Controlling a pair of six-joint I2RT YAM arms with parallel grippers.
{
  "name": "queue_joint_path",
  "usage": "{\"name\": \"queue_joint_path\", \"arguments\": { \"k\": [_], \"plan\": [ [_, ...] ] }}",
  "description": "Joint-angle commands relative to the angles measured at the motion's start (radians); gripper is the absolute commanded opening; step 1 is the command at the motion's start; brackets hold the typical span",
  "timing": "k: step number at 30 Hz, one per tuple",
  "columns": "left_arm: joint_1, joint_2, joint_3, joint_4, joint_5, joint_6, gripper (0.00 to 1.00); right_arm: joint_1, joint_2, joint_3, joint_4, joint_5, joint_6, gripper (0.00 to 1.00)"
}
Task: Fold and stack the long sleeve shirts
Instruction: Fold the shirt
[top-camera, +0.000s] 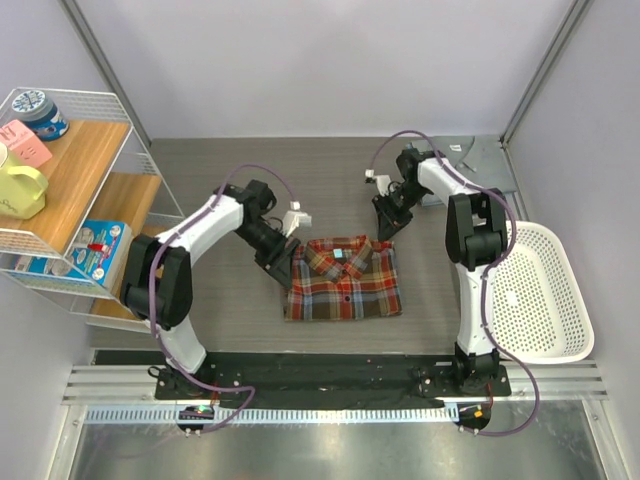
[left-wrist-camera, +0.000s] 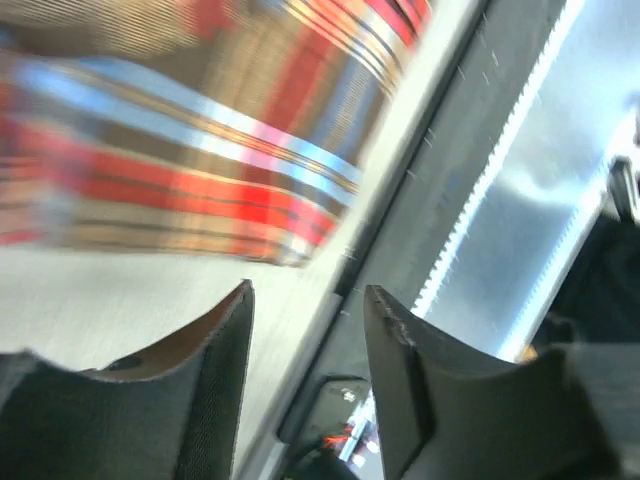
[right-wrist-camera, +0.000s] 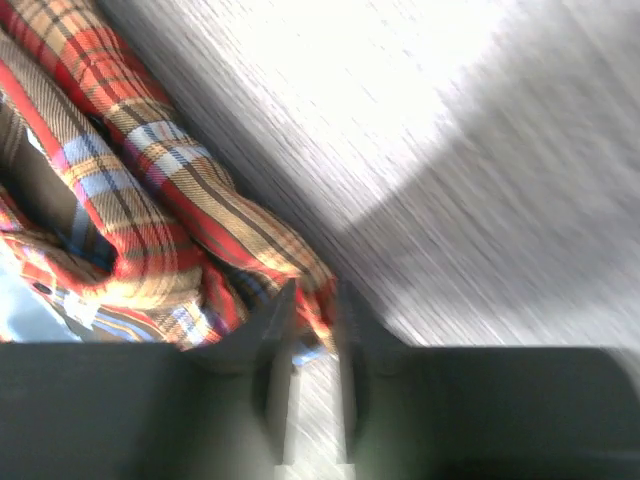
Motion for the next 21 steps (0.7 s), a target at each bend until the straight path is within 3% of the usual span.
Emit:
{"name": "queue_joint_path", "arguments": {
  "k": [1,6,17,21],
  "plan": [
    [0.131,0.007,0.135,0.075,-0.009,-0.004,0.55,-0.037,-0.116,-0.018,-0.033,-0.001,-0.051,0.35],
    [0.145,0.192,0.336,0.079,-0.093,0.095,0.58,-0.031,-0.188,-0.104,0.042,-0.021,-0.08,0.5],
    [0.098,0.407,0.459,0.144,-0.14,0.134,0.6,-0.02,-0.069,-0.029,0.051,-0.047,-0.148,0.52],
    [0.076,0.432,0.434,0.151,-0.184,0.145,0.52,-0.008,-0.047,-0.068,0.059,-0.032,-0.191,0.5]
  ]
}}
